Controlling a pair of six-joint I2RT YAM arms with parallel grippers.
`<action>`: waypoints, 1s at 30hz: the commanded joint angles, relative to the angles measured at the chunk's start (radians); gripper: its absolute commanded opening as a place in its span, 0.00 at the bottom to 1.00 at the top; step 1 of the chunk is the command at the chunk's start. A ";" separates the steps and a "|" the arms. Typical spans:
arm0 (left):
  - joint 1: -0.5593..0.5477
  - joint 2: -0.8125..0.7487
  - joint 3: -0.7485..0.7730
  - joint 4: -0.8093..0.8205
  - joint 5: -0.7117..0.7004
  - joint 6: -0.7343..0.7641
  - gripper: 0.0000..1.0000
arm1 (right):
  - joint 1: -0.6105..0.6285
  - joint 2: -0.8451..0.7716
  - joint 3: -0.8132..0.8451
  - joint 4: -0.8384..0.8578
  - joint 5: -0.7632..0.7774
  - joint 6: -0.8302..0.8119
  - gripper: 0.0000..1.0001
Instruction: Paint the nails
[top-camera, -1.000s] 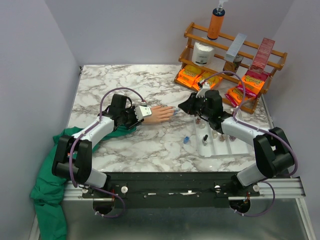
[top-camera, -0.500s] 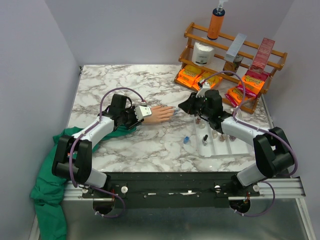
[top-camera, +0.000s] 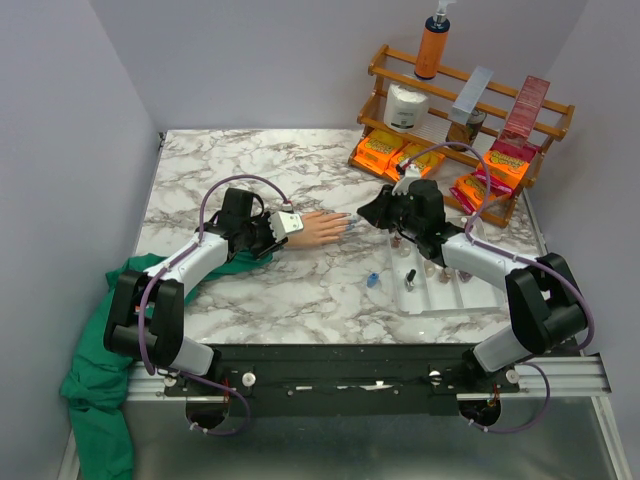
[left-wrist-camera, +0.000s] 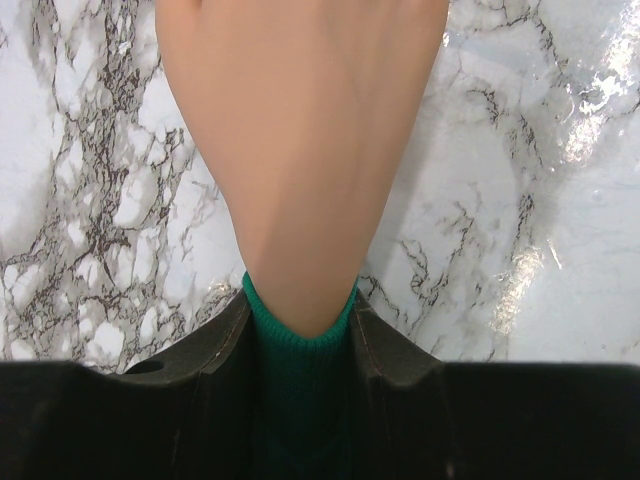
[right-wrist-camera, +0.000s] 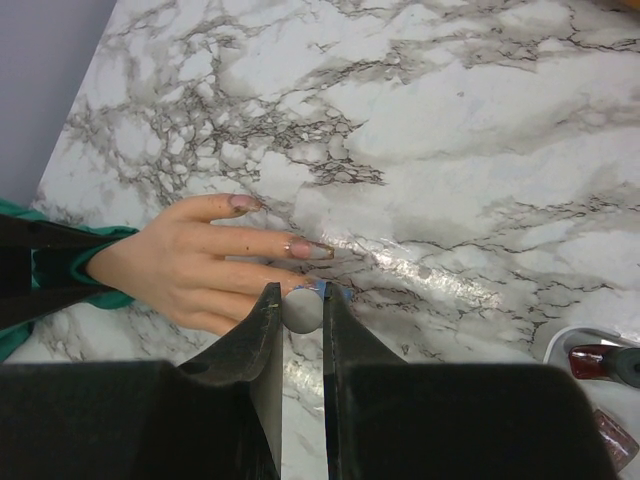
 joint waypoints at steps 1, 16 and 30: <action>-0.001 -0.004 0.026 0.029 0.053 -0.021 0.00 | 0.006 0.003 -0.010 0.001 0.032 -0.007 0.01; 0.001 -0.002 0.026 0.029 0.050 -0.023 0.00 | 0.001 -0.034 -0.048 -0.013 0.062 -0.018 0.01; 0.001 0.007 0.014 0.026 0.031 -0.024 0.00 | -0.049 -0.129 -0.102 -0.039 0.105 -0.032 0.01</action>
